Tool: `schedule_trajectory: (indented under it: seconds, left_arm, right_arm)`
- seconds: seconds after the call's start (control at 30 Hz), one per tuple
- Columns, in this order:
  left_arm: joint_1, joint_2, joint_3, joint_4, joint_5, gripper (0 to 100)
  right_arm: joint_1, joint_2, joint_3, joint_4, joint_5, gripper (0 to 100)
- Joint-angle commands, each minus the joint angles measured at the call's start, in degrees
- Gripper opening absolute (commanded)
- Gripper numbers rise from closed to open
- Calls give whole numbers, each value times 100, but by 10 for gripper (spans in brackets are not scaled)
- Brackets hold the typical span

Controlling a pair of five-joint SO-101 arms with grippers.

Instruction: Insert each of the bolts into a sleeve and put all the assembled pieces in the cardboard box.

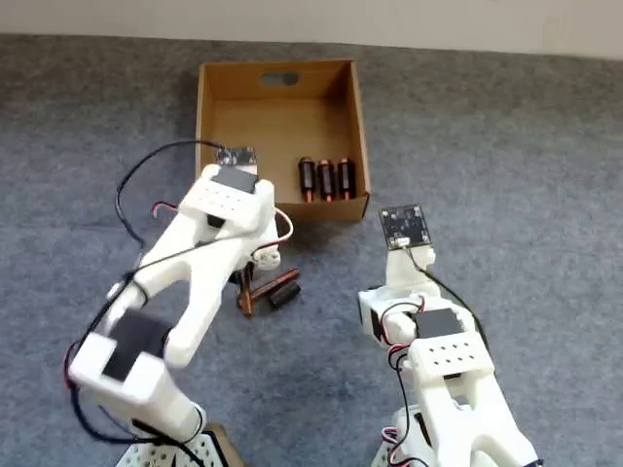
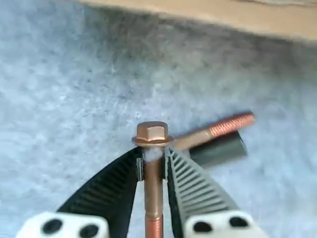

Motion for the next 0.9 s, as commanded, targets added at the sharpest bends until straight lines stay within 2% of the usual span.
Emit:
schedule_trajectory:
  seconds: [0.0,0.07,0.17,0.3,0.47,0.67,0.87]
  left_arm:
    - [-330,-1068,312,149,-897,8]
    - [-857,-1270,760,44,-1547,10]
    - [-1587,-1270,1332,-695,-2330,10]
    - [-2053,-1279,2026,-1653,-3015,10]
    - [-1956,-1279,2404,-2347,-3297,13]
    - [-1552,-1270,2422,-2435,-3314,14]
    - [-1534,-1262,2440,-2787,-3314,14]
  right_arm:
    - [57,-66,-13,-101,-35,5]
    - [57,-66,-13,-101,-35,5]
    - [57,-66,-13,-101,-35,5]
    - [57,-66,-13,-101,-35,5]
    - [57,-66,-13,-101,-35,5]
    - [66,-66,-13,-101,-35,5]
    - [66,-66,-13,-101,-35,5]
